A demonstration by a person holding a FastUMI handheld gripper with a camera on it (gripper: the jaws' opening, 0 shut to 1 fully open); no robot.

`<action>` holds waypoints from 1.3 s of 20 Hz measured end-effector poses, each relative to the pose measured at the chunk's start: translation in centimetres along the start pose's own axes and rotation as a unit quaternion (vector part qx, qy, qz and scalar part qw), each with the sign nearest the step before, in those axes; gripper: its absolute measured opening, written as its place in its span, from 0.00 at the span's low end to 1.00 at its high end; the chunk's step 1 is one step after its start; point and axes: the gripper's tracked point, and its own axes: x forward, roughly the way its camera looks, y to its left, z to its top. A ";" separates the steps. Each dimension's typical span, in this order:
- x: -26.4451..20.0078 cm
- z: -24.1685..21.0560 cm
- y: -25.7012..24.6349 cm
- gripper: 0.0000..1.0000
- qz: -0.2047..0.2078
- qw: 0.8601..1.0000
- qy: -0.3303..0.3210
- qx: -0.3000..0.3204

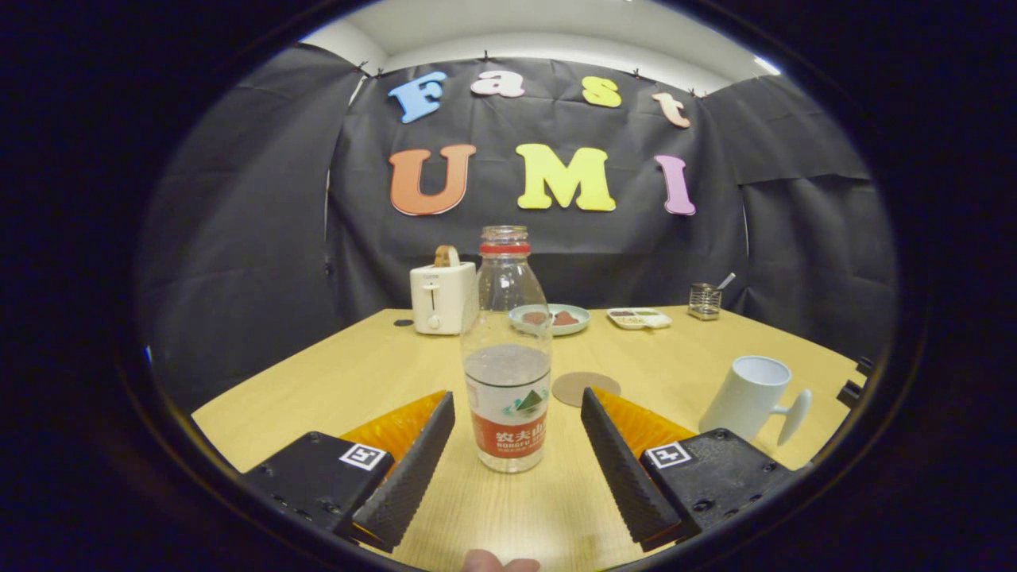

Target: Take the bottle from table, then pour the juice into the cup, finally place the bottle on the coaster

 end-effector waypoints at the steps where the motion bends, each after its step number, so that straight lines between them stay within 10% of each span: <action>1: 0.6 0.1 0.0 1.00 0.001 1.000 0.001 -0.002; 11: 4.3 0.6 1.1 1.00 0.020 0.999 0.006 -0.035; 13: 4.3 0.7 1.8 0.83 0.031 0.999 0.007 -0.041; 20: 3.0 1.9 1.6 0.78 0.047 0.996 0.027 -0.074; 26: 1.0 5.5 -0.2 0.76 0.056 0.998 0.009 0.033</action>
